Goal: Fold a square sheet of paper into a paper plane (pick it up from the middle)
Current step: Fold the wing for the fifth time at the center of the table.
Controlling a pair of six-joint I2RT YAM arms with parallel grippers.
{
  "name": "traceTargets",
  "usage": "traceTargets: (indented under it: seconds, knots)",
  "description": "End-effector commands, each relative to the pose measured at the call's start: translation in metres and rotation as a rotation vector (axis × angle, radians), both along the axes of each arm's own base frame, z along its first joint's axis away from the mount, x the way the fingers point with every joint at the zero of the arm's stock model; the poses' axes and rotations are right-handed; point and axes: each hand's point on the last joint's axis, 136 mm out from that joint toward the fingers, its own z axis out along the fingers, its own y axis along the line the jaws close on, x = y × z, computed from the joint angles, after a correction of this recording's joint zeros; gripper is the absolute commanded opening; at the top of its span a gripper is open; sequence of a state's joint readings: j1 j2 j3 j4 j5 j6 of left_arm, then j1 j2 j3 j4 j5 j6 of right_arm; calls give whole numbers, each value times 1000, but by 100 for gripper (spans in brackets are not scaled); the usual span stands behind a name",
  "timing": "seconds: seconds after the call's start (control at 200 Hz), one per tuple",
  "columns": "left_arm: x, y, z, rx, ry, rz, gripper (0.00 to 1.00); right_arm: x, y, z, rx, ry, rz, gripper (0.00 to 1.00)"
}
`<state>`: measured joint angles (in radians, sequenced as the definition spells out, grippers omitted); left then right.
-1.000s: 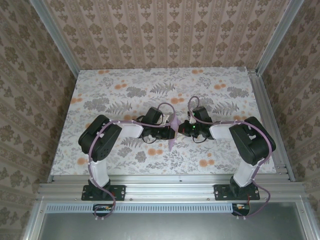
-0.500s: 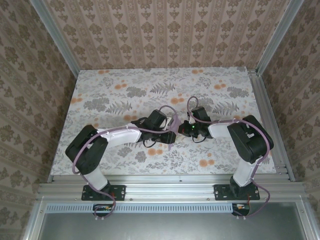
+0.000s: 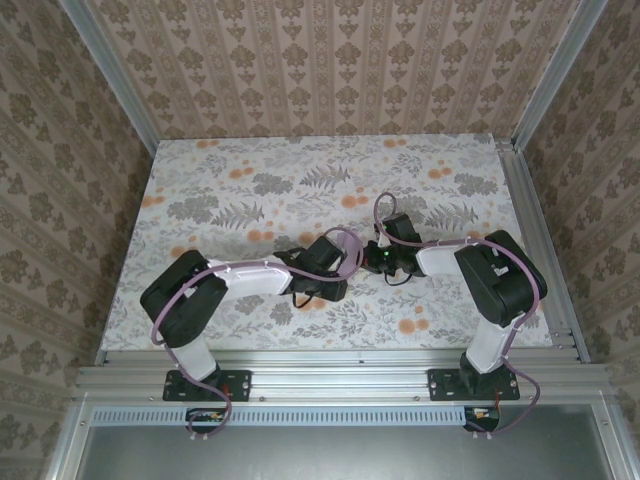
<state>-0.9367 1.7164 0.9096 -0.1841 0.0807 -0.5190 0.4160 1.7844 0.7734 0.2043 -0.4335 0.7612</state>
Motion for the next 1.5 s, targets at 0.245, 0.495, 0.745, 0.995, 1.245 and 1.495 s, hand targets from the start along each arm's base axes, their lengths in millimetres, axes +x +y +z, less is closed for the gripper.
traceTargets:
  seconds: [0.245, 0.495, 0.745, 0.995, 1.245, 1.495]
  knots:
    - [-3, 16, -19, 161, -21, -66, 30, 7, -1, 4, -47, -24, 5, 0]
    - [-3, 26, -26, 260, -49, -110, 29, 11, 3, 8, -66, -40, 22, 0]
    - [-4, 32, -30, 322, -65, -147, 28, 17, 2, 11, -102, -52, 30, 0]
    - [-3, 32, -29, 333, -77, -162, 28, 17, 1, 3, -123, -36, 38, 0]
    - [-3, 26, -27, 328, -93, -203, 28, 17, -3, -8, -161, -20, 41, 0]
    - [-4, 22, -24, 307, -108, -240, 29, 18, -6, -13, -185, -13, 39, 0]
